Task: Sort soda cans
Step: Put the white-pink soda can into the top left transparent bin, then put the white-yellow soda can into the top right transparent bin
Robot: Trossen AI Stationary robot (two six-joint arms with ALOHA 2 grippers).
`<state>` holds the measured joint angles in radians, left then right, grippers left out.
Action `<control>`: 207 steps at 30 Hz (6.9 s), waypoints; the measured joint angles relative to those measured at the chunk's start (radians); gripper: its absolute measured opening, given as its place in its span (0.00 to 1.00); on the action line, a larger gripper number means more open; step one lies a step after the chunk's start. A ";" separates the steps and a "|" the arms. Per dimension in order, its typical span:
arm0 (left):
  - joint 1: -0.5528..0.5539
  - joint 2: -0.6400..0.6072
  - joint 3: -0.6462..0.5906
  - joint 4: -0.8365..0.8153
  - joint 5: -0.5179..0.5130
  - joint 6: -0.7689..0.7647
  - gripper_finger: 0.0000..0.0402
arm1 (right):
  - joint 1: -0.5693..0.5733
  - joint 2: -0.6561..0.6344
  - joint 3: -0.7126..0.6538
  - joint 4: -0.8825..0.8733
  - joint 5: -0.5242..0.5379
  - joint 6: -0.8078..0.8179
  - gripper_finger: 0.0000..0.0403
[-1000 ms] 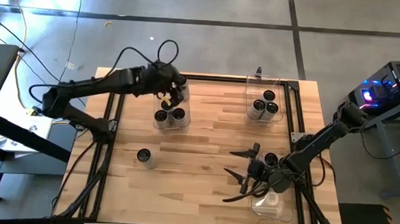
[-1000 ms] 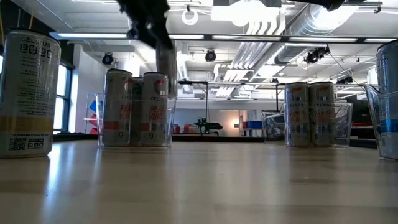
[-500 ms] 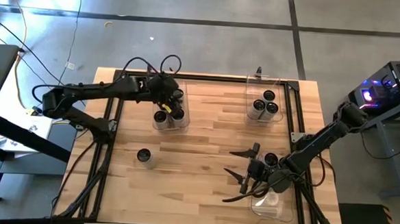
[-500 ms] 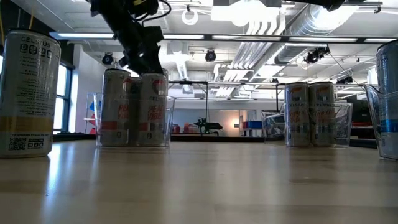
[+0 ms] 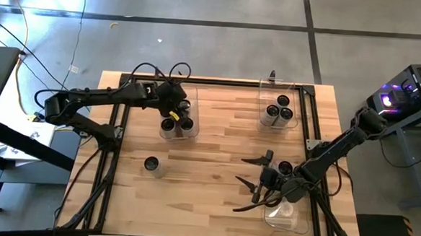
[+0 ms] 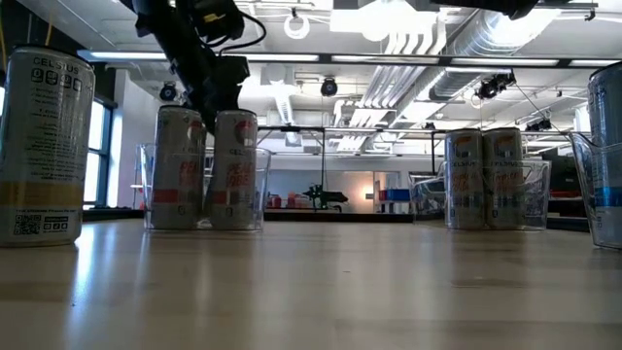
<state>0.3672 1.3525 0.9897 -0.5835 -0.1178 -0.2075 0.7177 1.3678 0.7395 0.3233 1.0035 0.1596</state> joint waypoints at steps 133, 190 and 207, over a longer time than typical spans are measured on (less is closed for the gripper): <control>-1.094 0.181 -0.469 0.951 -0.398 -0.428 0.62 | -0.280 0.073 0.206 -0.289 -0.507 -0.028 0.72; -0.903 0.333 -0.468 1.332 -0.472 -0.014 0.60 | -0.371 0.271 0.208 0.089 -0.697 -0.048 0.72; -0.896 0.336 -0.362 1.204 -0.532 -0.043 0.60 | -0.409 0.301 0.209 -0.246 -0.451 0.192 0.72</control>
<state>-0.5292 1.6890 0.6273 0.6207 -0.6496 -0.2501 0.3092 1.6690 0.9485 0.0772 0.5524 0.3515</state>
